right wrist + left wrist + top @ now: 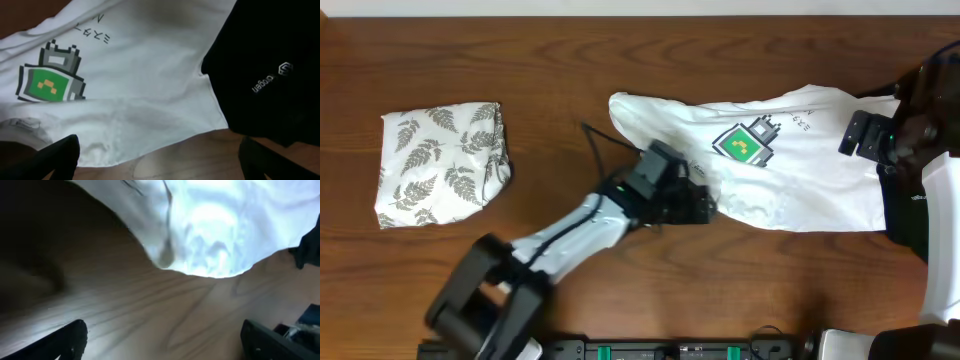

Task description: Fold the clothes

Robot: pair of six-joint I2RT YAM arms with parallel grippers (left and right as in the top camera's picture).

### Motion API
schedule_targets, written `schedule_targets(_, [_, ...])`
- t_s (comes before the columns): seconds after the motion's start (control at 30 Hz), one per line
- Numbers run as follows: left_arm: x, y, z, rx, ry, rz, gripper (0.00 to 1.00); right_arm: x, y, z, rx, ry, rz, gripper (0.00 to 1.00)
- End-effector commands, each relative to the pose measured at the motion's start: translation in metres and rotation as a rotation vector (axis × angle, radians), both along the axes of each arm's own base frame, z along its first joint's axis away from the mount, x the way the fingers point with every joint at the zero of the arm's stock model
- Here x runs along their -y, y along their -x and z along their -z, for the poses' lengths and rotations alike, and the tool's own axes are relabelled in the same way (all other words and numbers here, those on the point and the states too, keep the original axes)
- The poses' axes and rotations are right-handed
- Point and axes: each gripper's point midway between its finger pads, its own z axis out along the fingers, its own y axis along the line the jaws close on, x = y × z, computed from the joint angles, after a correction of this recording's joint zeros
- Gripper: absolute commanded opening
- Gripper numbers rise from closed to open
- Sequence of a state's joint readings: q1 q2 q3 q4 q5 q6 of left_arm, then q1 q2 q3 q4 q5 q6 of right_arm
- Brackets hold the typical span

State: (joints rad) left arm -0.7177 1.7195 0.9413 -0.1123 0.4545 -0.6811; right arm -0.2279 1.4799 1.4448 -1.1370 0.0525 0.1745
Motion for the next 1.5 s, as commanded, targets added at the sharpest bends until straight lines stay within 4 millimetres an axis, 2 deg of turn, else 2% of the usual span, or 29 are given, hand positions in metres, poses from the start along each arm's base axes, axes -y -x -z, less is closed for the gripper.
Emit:
schedule_targets(0.0, [0.02,0.004,0.005,-0.042,0.037,-0.03,0.99,0.001,0.002,-0.007,0.017,0.002,-0.008,0.99])
schedule_targets(0.13, [0.037,0.003,0.012,-0.017,0.063,-0.02,0.99,0.001,0.002,-0.006,0.015,0.0,-0.009,0.99])
schedule_targets(0.33, [0.033,-0.002,0.035,-0.053,0.01,-0.121,1.0,-0.003,0.003,-0.006,0.013,-0.021,-0.018,0.99])
schedule_targets(0.47, [0.04,-0.008,0.045,-0.053,0.034,-0.14,0.94,-0.004,0.004,-0.005,0.007,-0.025,-0.018,0.99])
schedule_targets(0.6, [0.048,-0.012,0.055,-0.081,0.067,-0.187,0.93,-0.005,0.006,-0.004,-0.001,-0.027,-0.019,0.99])
schedule_targets(0.83, [0.043,-0.01,0.077,-0.14,0.031,-0.255,0.8,-0.005,0.007,-0.004,-0.006,-0.029,-0.019,0.99])
schedule_targets(0.97, [0.038,-0.019,0.079,-0.099,0.008,-0.293,0.7,-0.008,0.006,-0.004,-0.002,-0.044,-0.026,0.99])
schedule_targets(1.3, [0.028,-0.037,0.08,-0.041,-0.02,-0.406,0.69,-0.01,0.006,-0.004,-0.001,-0.052,-0.03,0.99])
schedule_targets(1.47, [0.024,-0.041,0.081,-0.031,-0.028,-0.44,0.59,-0.01,0.007,-0.003,-0.006,-0.054,-0.03,0.99])
